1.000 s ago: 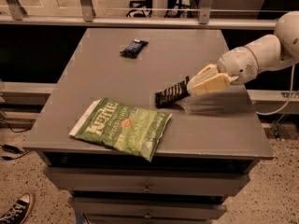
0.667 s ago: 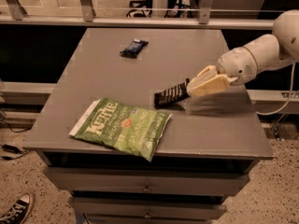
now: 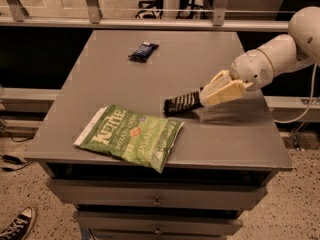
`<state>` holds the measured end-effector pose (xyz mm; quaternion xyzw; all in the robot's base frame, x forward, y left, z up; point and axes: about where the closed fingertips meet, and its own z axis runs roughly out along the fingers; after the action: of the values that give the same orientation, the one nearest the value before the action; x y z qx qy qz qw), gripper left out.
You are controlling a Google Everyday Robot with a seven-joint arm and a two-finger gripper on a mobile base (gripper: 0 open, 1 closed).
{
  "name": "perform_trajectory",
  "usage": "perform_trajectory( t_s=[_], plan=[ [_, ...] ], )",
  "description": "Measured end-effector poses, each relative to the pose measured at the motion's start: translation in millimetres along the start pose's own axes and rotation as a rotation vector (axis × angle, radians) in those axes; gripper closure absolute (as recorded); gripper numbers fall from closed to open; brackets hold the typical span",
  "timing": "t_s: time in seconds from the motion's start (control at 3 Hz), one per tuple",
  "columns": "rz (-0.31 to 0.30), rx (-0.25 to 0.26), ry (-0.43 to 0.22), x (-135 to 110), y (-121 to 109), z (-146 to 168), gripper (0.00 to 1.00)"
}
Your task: Move rxbar chocolate near green jalapeno chip bag
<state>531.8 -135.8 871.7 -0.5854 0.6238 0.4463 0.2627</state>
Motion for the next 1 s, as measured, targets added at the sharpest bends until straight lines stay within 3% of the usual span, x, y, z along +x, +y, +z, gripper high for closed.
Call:
perform_trajectory(
  t_s=[0.33, 0.67, 1.0],
  plan=[
    [-0.012, 0.003, 0.014, -0.3, -1.2, -1.1, 0.07],
    [-0.022, 0.023, 0.027, -0.3, -4.2, -5.2, 0.00],
    [-0.040, 0.102, 0.054, 1.8, -12.8, -21.7, 0.00]
  ],
)
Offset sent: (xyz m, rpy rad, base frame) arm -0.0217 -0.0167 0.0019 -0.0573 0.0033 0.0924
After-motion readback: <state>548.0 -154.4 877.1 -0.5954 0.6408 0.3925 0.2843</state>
